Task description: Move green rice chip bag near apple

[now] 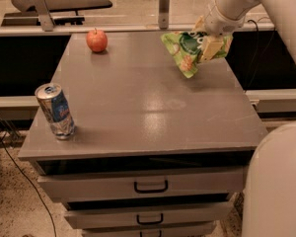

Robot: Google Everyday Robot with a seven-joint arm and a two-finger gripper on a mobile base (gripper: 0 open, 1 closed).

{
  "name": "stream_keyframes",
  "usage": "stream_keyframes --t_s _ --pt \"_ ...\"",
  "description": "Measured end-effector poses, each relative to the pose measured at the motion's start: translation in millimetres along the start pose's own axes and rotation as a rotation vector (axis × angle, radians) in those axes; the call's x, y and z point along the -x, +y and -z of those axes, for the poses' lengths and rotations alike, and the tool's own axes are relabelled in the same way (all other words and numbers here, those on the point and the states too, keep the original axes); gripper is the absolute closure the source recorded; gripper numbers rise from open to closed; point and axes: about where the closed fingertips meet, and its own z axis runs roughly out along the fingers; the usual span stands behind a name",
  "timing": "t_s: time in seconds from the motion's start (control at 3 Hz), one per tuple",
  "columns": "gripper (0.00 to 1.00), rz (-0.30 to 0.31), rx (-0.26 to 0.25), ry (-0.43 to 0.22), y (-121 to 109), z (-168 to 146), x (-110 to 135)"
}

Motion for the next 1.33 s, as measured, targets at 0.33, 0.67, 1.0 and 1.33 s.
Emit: stream_keyframes --t_s 0.33,0.67,1.0,1.33 --pt "1.0 0.0 0.0 0.0 0 0 0" --pt "1.0 -0.003 -0.025 -0.042 -13 -10 16" --pt "1.0 0.037 -0.071 -0.118 -42 -27 53" --pt "1.0 0.107 -0.117 -0.191 -71 -40 95"
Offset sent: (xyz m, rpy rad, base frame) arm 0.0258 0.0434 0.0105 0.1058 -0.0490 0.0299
